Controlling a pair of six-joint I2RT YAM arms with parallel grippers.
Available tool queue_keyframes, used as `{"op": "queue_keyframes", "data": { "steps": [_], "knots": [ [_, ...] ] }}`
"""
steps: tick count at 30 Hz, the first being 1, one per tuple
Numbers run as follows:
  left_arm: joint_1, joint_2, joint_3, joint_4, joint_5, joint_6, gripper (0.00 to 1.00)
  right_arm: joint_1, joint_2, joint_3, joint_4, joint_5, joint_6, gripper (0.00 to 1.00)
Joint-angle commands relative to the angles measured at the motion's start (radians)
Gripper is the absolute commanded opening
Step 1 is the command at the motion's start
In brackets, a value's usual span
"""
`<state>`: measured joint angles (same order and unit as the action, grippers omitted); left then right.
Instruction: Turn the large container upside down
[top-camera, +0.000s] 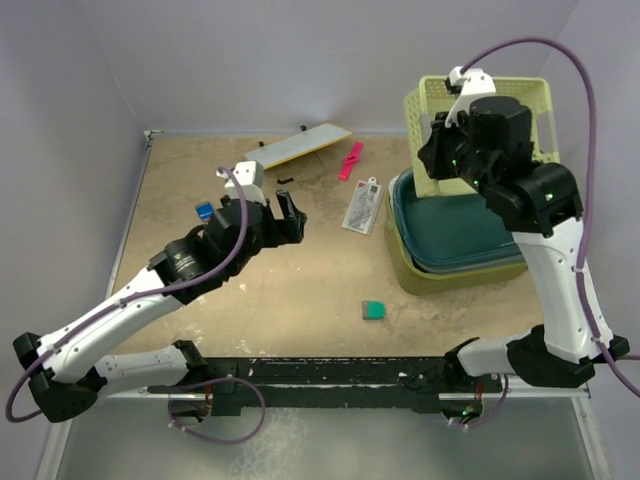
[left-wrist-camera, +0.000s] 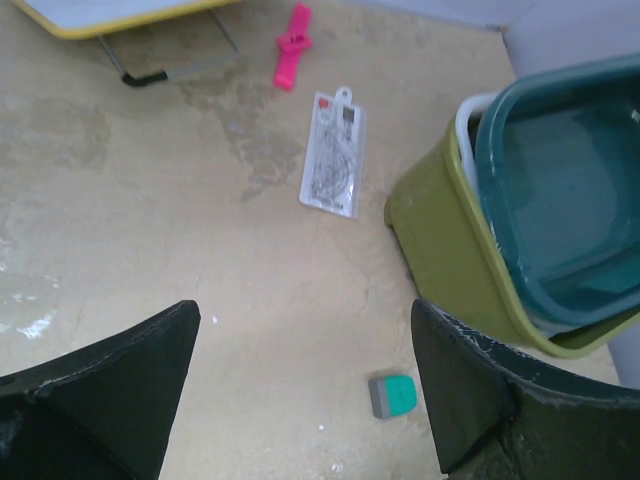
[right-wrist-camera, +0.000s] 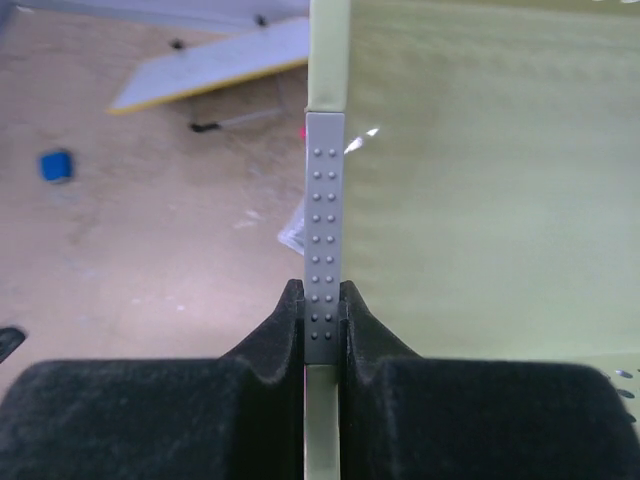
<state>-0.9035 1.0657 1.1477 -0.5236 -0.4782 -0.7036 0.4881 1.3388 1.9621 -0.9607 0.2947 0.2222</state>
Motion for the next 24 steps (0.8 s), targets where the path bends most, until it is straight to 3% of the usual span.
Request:
{"op": "queue_keyframes", "data": {
  "steps": [1,5,11,16,21,24],
  "knots": [
    [0.002,-0.088,0.089,-0.023,-0.149,0.068,0.83,0.0,0.054,0.218,-0.059,-0.306,-0.03,0.0],
    [0.002,-0.109,0.233,-0.144,-0.224,0.086,0.82,0.0,0.073,0.251,0.066,-0.583,0.04,0.0],
    [0.002,-0.247,0.237,-0.006,-0.125,0.18,0.81,0.011,0.119,0.115,0.521,-1.063,0.288,0.0],
    [0.002,-0.317,0.278,-0.002,-0.117,0.208,0.79,0.076,0.186,0.068,0.778,-1.127,0.413,0.0],
    [0.001,-0.332,0.353,-0.028,-0.129,0.228,0.82,0.095,0.212,-0.177,1.253,-1.169,0.751,0.0],
    [0.001,-0.309,0.447,-0.066,-0.154,0.259,0.83,0.127,0.247,-0.271,1.405,-1.185,0.864,0.0]
  ]
}}
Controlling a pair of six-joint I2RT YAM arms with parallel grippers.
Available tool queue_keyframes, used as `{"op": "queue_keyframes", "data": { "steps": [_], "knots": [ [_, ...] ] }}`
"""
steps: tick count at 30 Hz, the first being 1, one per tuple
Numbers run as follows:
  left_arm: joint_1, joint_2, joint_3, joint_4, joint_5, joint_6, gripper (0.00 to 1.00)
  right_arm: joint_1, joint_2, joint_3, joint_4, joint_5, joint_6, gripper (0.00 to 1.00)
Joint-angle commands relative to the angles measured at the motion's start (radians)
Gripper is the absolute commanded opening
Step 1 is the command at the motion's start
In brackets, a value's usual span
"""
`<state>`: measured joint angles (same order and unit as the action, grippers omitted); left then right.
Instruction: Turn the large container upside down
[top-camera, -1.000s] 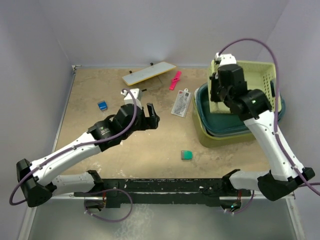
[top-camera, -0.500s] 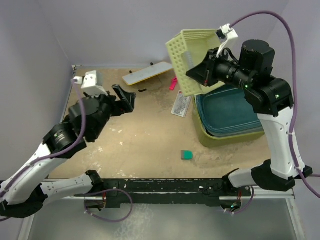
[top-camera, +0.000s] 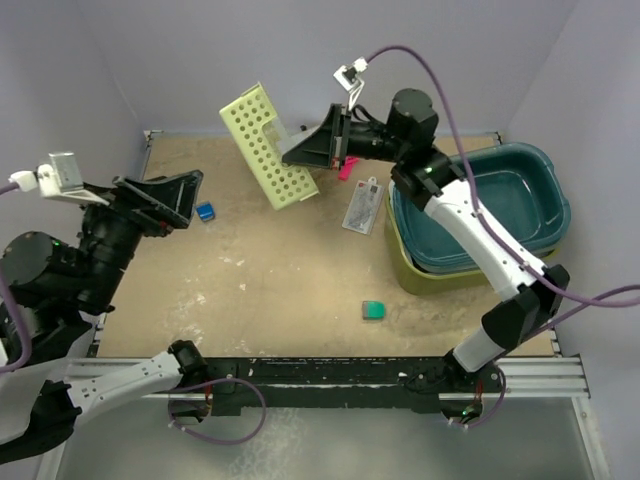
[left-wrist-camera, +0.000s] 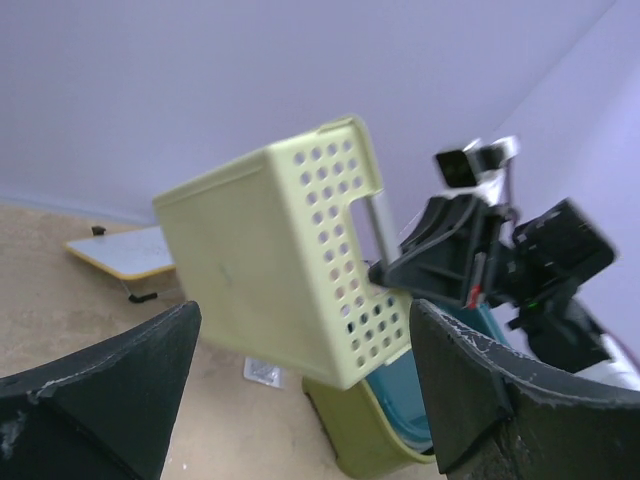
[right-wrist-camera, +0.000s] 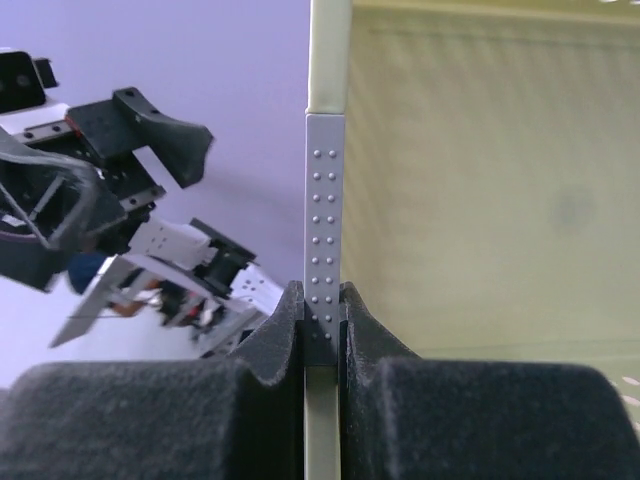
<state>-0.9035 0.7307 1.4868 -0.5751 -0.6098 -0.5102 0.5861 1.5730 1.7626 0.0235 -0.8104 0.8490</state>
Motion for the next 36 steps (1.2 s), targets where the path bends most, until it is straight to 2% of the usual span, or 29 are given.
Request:
{"op": "queue_keyframes", "data": {
  "steps": [1,5,11,15,21,24,28,32,36],
  "knots": [
    [0.0,0.039,0.138,-0.03,-0.031,0.071,0.83,0.044,0.026,-0.084,0.442,-0.088,0.249,0.0],
    [0.0,0.089,0.206,-0.085,-0.027,0.073,0.83,0.114,0.086,-0.12,0.549,-0.121,0.329,0.0],
    [0.0,0.115,0.211,-0.003,0.016,0.067,0.83,0.211,0.217,-0.254,0.975,-0.111,0.689,0.0],
    [0.001,0.163,0.238,0.043,0.065,0.076,0.83,0.244,0.303,-0.292,1.119,-0.102,0.83,0.0],
    [0.0,0.233,0.266,-0.02,0.079,0.081,0.83,0.257,0.404,-0.336,1.291,-0.125,1.037,0.0],
    [0.0,0.24,0.255,-0.017,0.069,0.082,0.83,0.256,0.419,-0.376,1.225,-0.155,1.032,0.0],
    [0.001,0.254,0.255,-0.054,-0.002,0.073,0.83,0.253,0.389,-0.448,1.02,-0.154,0.888,0.0],
    [0.0,0.297,0.276,-0.161,-0.103,0.049,0.83,0.241,0.35,-0.426,0.754,-0.149,0.688,0.0],
    [0.0,0.314,0.27,-0.196,-0.102,0.041,0.83,0.193,0.324,-0.457,0.606,-0.117,0.587,0.0]
  ]
}}
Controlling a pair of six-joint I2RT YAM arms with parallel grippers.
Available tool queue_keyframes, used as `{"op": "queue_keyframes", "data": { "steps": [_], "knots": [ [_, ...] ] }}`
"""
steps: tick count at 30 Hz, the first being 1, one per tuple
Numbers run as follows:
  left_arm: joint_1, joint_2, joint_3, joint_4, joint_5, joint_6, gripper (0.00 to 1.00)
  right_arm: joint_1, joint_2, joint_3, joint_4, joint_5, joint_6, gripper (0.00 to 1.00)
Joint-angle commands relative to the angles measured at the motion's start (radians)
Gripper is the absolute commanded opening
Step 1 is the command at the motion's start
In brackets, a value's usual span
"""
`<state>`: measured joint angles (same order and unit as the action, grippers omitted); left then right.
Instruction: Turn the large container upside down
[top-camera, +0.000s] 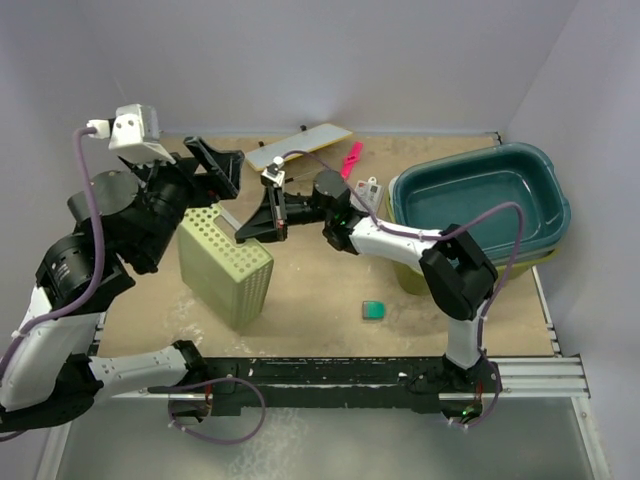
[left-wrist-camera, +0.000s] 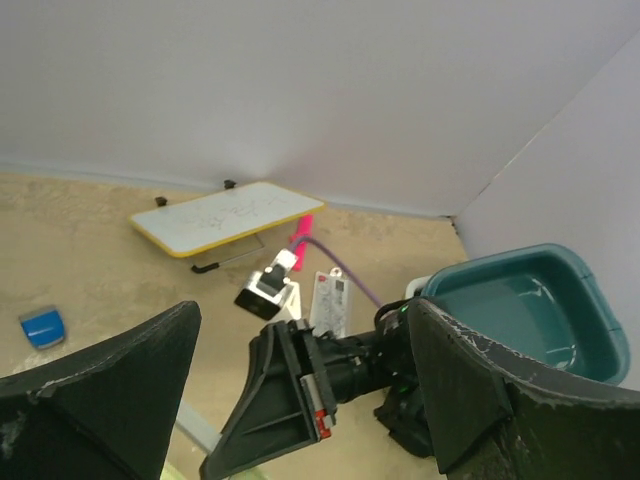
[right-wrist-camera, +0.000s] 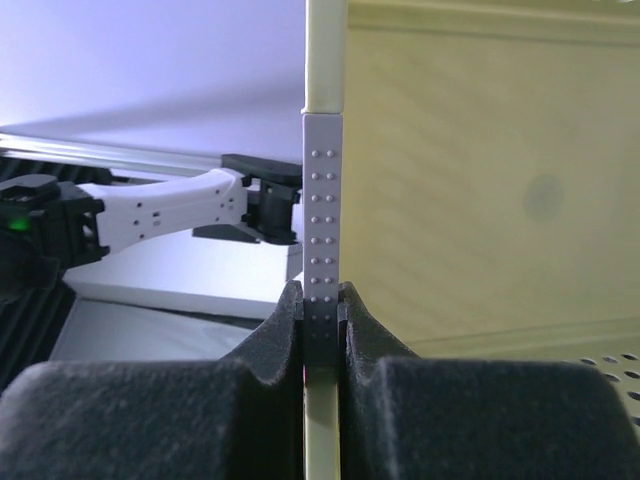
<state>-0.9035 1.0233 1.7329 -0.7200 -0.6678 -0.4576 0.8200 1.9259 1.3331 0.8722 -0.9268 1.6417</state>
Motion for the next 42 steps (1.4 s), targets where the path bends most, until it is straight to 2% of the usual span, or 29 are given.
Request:
{"op": "queue_keyframes", "data": {
  "steps": [1,11,17,21,27,35,40,42],
  "knots": [
    [0.001,0.021,0.019,-0.051,-0.041,-0.013,0.83,-0.058,-0.039,-0.044,-0.264,0.014,-0.224,0.0],
    [0.0,0.037,-0.03,-0.055,-0.029,-0.031,0.83,-0.187,-0.093,-0.049,-0.564,0.096,-0.468,0.47],
    [0.0,0.025,-0.086,-0.09,-0.009,-0.039,0.83,-0.199,-0.107,0.018,-0.777,0.17,-0.638,0.7],
    [0.0,0.012,-0.15,-0.133,-0.003,-0.08,0.83,-0.198,-0.135,0.056,-0.974,0.311,-0.796,0.82],
    [0.0,-0.013,-0.235,-0.222,-0.012,-0.228,0.83,-0.182,-0.169,0.105,-1.21,0.599,-1.009,0.91],
    [0.0,-0.057,-0.369,-0.348,0.049,-0.384,0.81,-0.161,-0.261,0.094,-1.358,0.799,-1.147,0.94],
    [0.001,-0.063,-0.598,-0.391,0.141,-0.513,0.8,-0.157,-0.365,0.01,-1.401,0.961,-1.2,1.0],
    [0.0,-0.069,-0.679,-0.347,0.218,-0.555,0.8,-0.157,-0.403,-0.036,-1.394,0.988,-1.208,1.0]
  ]
}}
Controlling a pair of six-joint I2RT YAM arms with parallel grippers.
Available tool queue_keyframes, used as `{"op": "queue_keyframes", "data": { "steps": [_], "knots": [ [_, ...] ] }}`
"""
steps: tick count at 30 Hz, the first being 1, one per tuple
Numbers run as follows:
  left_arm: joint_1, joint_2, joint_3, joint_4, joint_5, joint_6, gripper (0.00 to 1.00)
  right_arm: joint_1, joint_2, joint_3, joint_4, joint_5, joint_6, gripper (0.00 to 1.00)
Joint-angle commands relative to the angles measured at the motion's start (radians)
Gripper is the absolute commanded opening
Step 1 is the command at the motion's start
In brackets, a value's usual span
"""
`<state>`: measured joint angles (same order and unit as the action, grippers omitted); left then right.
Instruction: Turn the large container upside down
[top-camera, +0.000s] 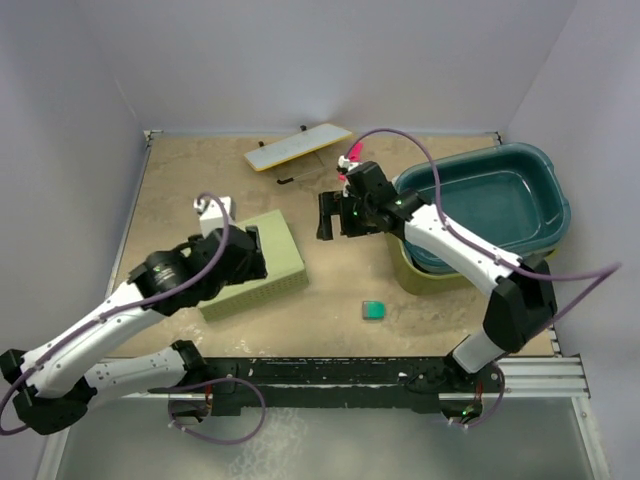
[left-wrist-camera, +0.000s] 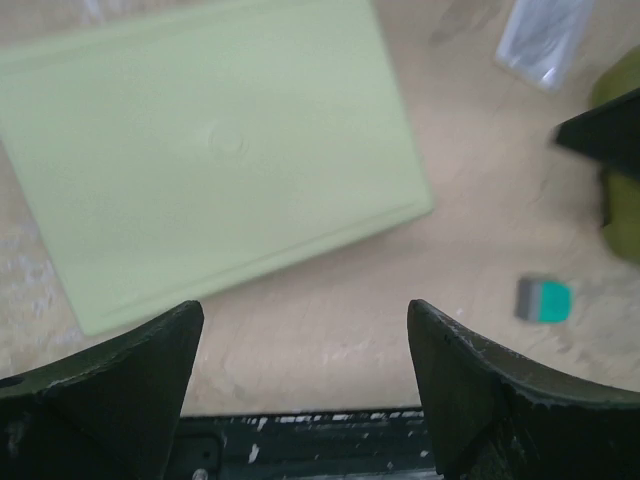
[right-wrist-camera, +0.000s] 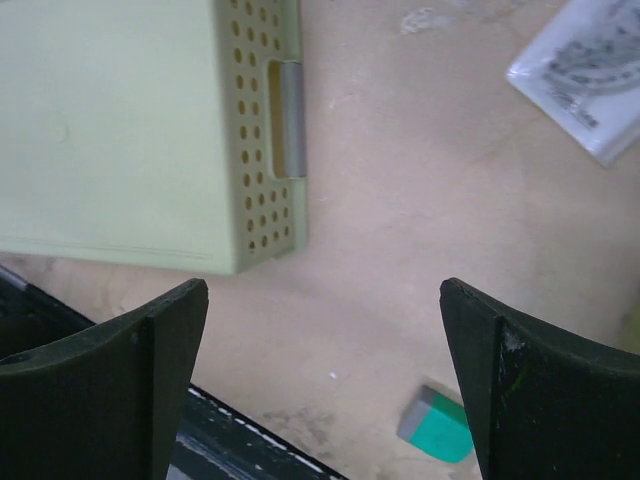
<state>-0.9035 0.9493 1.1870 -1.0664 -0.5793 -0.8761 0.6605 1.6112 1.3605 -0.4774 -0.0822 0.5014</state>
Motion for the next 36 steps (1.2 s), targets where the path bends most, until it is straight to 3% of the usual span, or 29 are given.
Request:
{"op": "queue_keyframes", "data": {
  "steps": [1,6,11,15,20,25,30,36],
  "knots": [
    [0.001,-0.009,-0.168,0.038,0.164,-0.157,0.8,0.002,-0.104,-0.083,-0.044,0.146,-0.074,1.0],
    [0.0,-0.064,-0.379,0.22,0.256,-0.302,0.79,0.002,-0.168,-0.149,-0.036,0.16,-0.072,1.0],
    [0.015,0.019,-0.51,0.331,0.15,-0.411,0.81,0.003,-0.207,-0.159,-0.032,0.174,-0.068,1.0],
    [0.213,0.075,-0.504,0.312,0.159,-0.335,0.81,0.002,-0.22,-0.164,-0.024,0.186,-0.067,1.0],
    [0.581,0.077,-0.447,0.283,0.177,-0.105,0.81,0.002,-0.213,-0.185,0.003,0.11,-0.095,1.0],
    [0.88,0.267,-0.357,0.405,0.287,0.045,0.81,0.012,-0.189,-0.203,0.065,-0.084,-0.121,1.0],
    [0.918,0.431,-0.155,0.459,0.262,0.092,0.81,0.017,-0.208,-0.162,0.015,-0.077,-0.158,1.0],
    [0.951,0.507,0.07,0.419,0.177,0.166,0.81,0.015,-0.301,-0.057,-0.148,0.15,-0.206,1.0]
  ]
}}
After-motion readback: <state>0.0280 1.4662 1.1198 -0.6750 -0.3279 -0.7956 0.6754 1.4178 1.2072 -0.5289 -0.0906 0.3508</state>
